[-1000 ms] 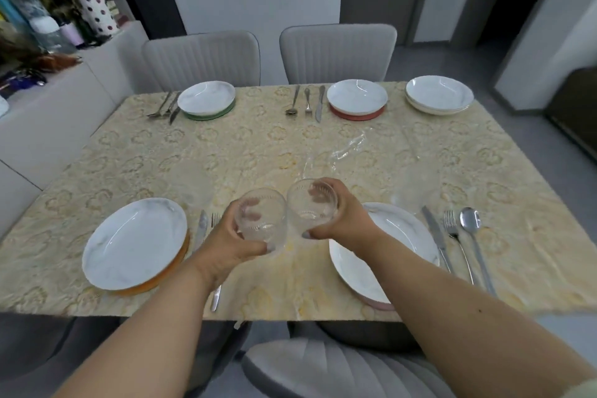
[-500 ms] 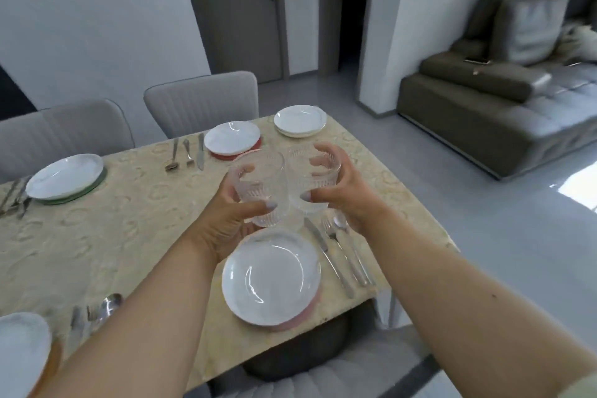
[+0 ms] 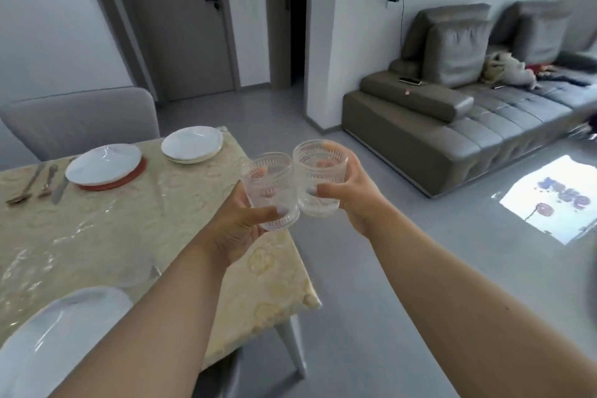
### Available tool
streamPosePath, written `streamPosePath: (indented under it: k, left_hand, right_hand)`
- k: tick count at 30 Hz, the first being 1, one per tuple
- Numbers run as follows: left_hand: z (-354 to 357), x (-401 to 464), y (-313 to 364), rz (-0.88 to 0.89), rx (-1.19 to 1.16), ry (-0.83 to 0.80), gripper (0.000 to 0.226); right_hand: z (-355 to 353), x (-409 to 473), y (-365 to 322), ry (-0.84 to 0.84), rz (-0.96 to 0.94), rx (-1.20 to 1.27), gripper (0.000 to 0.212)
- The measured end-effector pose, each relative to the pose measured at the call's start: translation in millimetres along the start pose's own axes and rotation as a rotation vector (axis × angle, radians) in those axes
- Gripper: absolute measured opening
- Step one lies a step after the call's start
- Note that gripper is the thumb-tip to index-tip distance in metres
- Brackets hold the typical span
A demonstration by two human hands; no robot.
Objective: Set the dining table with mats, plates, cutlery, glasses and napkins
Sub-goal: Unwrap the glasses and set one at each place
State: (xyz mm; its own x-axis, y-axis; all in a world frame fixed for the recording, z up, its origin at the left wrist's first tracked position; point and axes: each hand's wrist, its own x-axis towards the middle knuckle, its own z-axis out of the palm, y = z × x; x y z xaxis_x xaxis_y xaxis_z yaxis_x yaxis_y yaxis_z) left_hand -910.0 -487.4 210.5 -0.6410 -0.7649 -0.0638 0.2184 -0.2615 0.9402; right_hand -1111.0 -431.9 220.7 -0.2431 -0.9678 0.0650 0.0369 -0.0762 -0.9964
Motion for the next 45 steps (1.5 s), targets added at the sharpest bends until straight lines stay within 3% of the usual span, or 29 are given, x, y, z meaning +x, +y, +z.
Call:
streamPosePath:
  k: [8, 19, 27, 34, 45]
  left_hand:
    - [59.4, 104.4, -31.4, -0.039, 0.025, 0.001, 0.09]
    - [32.4, 286.6, -5.0, -0.008, 0.023, 0.115, 0.087]
    - [-8.4, 416.3, 36.0, 0.063, 0.001, 0.282, 0.075]
    - [-57.3, 540.2, 69.9, 0.144, -0.033, 0.48, 0.079]
    - [-163.4, 665.0, 120.0, 0.22, -0.056, 0.644, 0.083]
  right_hand:
    - [-109.6, 63.4, 12.8, 0.023, 0.063, -0.044, 0.082]
    - [-156.4, 256.2, 23.5, -0.059, 0.069, -0.026, 0.087]
    - [-156.9, 424.1, 16.9, -0.199, 0.053, 0.025, 0.089]
    - [-149.6, 596.5, 14.6, -0.405, 0.02, 0.001, 0.082]
    - [-80.6, 794.4, 24.8, -0.567, 0.065, 0.046, 0.084]
